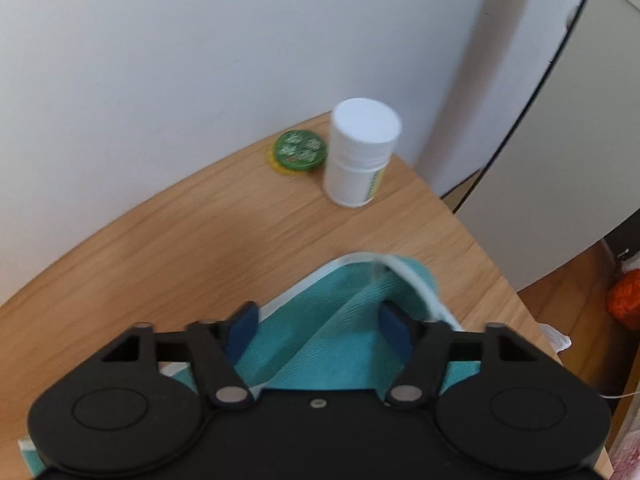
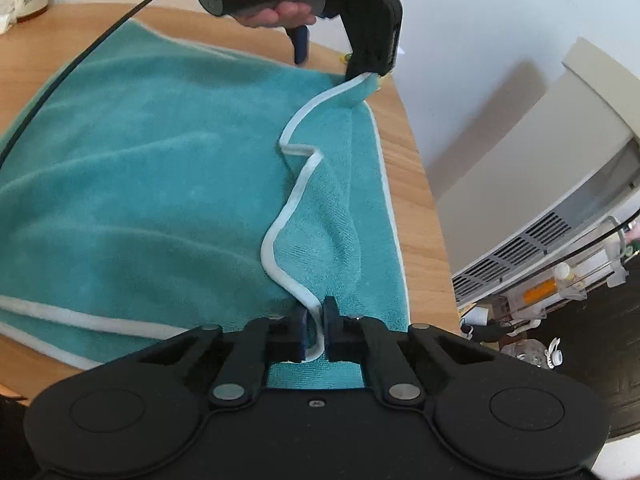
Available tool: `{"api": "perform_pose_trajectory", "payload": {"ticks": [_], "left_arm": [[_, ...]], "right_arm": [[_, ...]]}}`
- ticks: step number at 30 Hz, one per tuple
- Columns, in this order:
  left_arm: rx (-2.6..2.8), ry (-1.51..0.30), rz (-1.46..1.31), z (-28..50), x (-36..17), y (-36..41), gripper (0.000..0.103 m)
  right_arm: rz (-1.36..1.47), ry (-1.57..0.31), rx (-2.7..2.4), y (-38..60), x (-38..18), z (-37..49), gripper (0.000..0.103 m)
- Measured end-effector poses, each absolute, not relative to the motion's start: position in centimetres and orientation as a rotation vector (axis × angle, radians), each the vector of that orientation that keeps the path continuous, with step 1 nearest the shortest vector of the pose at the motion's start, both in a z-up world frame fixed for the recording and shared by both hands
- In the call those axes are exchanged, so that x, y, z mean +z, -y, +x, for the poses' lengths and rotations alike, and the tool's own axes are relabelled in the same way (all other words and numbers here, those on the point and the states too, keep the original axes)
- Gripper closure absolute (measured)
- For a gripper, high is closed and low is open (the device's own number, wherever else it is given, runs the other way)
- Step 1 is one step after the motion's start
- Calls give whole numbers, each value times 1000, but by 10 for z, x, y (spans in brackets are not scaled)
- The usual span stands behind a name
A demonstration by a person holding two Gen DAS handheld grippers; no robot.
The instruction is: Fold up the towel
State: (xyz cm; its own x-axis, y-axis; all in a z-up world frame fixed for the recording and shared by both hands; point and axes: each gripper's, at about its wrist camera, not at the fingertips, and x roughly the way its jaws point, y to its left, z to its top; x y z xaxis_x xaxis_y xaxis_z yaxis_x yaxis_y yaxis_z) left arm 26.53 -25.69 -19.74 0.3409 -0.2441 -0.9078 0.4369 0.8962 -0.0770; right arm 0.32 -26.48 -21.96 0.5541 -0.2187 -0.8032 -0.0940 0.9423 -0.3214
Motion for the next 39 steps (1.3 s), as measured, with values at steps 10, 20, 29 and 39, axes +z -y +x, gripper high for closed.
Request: {"api": "perform_pose_trajectory", "payload": {"ticks": [10, 20, 29, 39], "left_arm": [[-453, -1057, 151, 246, -164, 228, 98], [-330, -951, 121, 193, -71, 99, 98], [-320, -948, 72, 207, -40, 76, 98], [-539, -994, 143, 242, -113, 224, 98]], "right_arm": [[37, -835, 23, 282, -149, -24, 100], [243, -757, 350, 241, -78, -36, 100], [493, -748, 208, 269, -110, -38, 100], [505, -789, -231, 343, -177, -53, 100]]}}
